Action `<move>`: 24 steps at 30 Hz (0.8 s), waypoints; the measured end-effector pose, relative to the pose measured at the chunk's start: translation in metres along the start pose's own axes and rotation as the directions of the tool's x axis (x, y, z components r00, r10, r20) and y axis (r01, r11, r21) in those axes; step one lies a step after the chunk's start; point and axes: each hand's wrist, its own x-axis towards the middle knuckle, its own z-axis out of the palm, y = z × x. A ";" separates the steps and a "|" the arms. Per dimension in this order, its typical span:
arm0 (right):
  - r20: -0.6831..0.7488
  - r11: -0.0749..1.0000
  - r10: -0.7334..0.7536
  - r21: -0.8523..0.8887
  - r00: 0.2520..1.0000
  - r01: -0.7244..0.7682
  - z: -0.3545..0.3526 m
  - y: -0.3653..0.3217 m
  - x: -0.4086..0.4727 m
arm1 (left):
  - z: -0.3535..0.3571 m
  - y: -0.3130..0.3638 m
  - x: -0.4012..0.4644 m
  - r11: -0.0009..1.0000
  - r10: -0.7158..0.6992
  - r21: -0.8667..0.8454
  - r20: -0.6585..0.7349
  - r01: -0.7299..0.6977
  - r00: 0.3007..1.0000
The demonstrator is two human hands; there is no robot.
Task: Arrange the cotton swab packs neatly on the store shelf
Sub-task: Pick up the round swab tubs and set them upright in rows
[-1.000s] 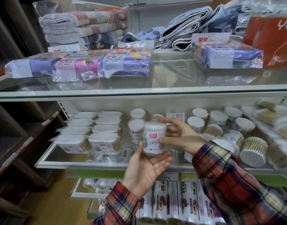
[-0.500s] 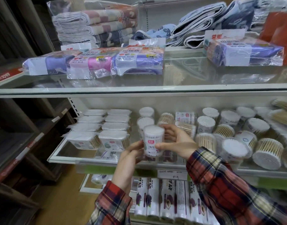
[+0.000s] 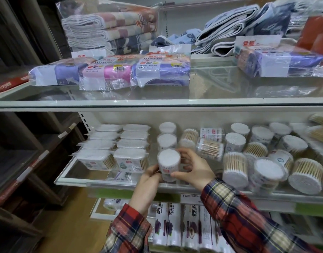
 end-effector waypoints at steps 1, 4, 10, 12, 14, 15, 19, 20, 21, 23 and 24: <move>-0.006 1.000 0.003 0.007 1.000 -0.003 0.001 0.000 0.000 | 0.000 0.000 0.001 1.000 0.001 0.005 -0.002 -0.001 1.000; -0.022 1.000 0.007 0.025 1.000 -0.007 0.005 0.000 0.002 | 0.000 0.001 0.003 1.000 0.008 0.008 -0.012 -0.008 1.000; -0.039 1.000 0.005 0.021 0.999 -0.004 0.010 0.002 0.004 | 0.001 -0.002 0.006 0.999 0.006 -0.036 -0.026 -0.007 1.000; -0.041 1.000 -0.005 -0.011 0.999 0.004 0.011 0.001 0.003 | 0.004 -0.002 0.005 0.999 0.015 -0.043 -0.037 -0.017 0.999; -0.040 0.999 -0.009 -0.054 0.999 0.007 0.011 0.000 0.003 | 0.009 -0.002 0.001 0.998 0.036 -0.048 -0.055 -0.039 0.998; -0.039 0.998 -0.005 -0.070 0.999 0.002 0.011 0.000 0.002 | 0.011 -0.002 -0.002 0.998 0.043 -0.045 -0.059 -0.046 0.997; -0.029 0.996 0.047 -0.075 0.998 -0.049 0.010 -0.002 0.000 | 0.018 0.000 -0.012 0.999 0.025 -0.042 -0.053 -0.027 0.998; -0.027 0.996 0.059 -0.073 0.998 -0.060 0.010 -0.003 0.000 | 0.019 0.000 -0.015 0.999 0.006 -0.053 -0.058 -0.009 0.998; -0.028 0.995 0.068 -0.071 0.997 -0.070 0.008 -0.005 -0.001 | 0.019 0.002 -0.018 0.999 -0.013 -0.053 -0.063 0.010 0.998; -0.032 0.992 0.090 -0.085 0.995 -0.093 0.003 -0.010 -0.005 | 0.019 0.002 -0.028 1.000 -0.017 0.023 -0.107 0.020 0.994; -0.035 0.990 0.096 -0.099 0.995 -0.099 -0.002 -0.012 -0.009 | 0.019 0.003 -0.034 0.999 -0.002 0.036 -0.119 0.006 0.993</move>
